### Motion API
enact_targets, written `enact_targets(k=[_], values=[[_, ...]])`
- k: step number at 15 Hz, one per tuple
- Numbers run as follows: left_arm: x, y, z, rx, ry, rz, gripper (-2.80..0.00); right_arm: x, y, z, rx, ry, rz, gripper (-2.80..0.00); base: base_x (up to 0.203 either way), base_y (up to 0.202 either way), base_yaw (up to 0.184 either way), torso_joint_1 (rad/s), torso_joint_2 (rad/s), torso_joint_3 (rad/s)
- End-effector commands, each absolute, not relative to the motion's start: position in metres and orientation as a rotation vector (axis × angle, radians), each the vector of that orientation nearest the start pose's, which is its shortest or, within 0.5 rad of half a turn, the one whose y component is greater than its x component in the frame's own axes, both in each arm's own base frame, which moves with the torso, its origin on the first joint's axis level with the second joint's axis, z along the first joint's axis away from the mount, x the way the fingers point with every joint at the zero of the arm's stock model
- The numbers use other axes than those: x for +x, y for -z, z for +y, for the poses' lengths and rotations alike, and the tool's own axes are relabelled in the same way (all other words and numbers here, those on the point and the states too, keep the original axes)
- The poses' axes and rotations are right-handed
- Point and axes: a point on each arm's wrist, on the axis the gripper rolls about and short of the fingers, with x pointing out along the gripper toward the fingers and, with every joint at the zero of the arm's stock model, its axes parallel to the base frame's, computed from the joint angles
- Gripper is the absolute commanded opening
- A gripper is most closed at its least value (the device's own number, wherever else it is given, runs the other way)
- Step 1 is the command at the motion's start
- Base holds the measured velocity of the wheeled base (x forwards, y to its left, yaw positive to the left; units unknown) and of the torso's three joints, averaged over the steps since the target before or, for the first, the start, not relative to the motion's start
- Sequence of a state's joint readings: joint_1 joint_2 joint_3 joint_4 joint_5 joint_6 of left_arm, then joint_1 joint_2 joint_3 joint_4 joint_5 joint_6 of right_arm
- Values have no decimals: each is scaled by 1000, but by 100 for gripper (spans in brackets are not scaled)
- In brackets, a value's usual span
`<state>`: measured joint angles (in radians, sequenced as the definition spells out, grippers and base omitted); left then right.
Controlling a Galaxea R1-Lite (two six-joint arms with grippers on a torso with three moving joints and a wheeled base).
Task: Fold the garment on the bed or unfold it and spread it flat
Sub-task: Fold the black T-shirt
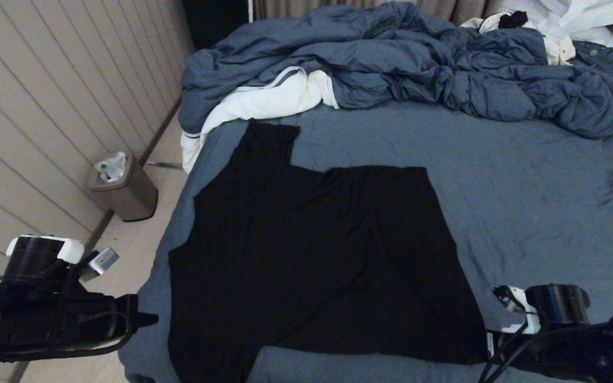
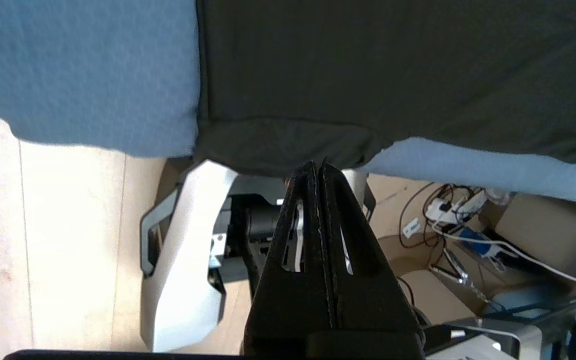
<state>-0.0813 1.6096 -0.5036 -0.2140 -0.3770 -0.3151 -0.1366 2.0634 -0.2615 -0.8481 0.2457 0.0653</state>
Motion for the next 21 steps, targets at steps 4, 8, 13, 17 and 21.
enact_targets(k=[4,8,13,17,21], values=[[211,-93,-22,-479,262,976,-280,229,4,-27,232,-68,892,-280,0,0,0,0,0,0],[217,-80,-17,-509,249,1004,-280,229,9,-32,249,-48,903,-280,0,0,0,0,0,0],[217,-67,-10,-516,217,1011,-280,229,11,-38,245,-29,824,-280,0,0,0,0,0,0],[225,-62,-11,-476,235,985,-280,226,6,-36,222,-38,733,-280,0,0,0,0,0,0],[231,-60,-12,-444,258,960,-280,226,4,-34,216,-45,711,-280,0,0,0,0,0,0]])
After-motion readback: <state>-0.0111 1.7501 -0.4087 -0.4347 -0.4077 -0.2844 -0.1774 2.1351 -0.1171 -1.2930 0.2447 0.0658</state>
